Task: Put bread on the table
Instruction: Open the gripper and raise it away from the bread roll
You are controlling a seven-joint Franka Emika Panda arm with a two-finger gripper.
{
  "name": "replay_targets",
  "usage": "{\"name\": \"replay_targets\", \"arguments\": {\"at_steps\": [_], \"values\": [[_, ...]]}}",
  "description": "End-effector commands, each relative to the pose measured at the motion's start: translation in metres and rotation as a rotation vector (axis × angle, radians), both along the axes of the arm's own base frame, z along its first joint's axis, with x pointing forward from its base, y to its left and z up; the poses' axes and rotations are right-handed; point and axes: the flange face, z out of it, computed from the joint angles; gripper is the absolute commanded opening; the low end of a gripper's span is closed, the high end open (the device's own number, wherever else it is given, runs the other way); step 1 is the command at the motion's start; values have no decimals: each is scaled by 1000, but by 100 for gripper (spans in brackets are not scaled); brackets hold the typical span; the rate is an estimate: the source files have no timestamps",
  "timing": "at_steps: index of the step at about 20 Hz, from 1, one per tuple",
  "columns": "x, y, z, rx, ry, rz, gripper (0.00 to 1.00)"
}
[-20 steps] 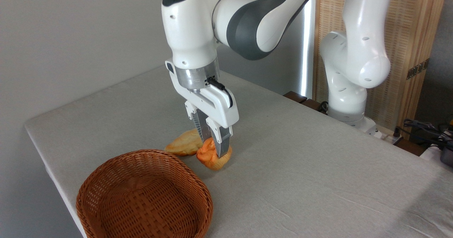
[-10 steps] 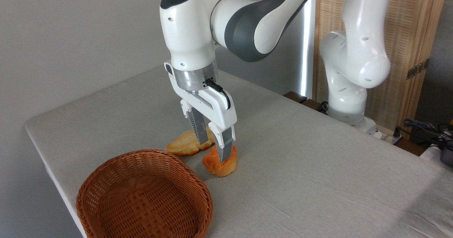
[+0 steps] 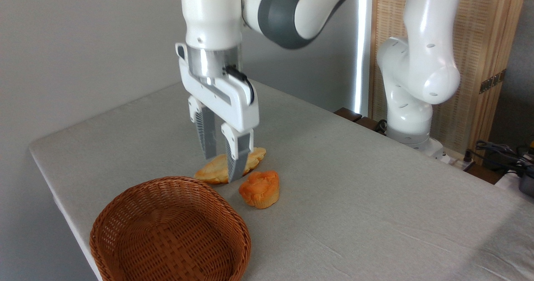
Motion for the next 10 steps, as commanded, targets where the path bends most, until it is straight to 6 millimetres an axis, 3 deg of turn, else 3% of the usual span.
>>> {"name": "replay_targets", "arguments": {"at_steps": [1,5,10], "values": [[10,-1,26,-18,-47,44,100],[28,-8,23,-8,-41,135,100],[32,-7,21,2,-39,169,100]]}}
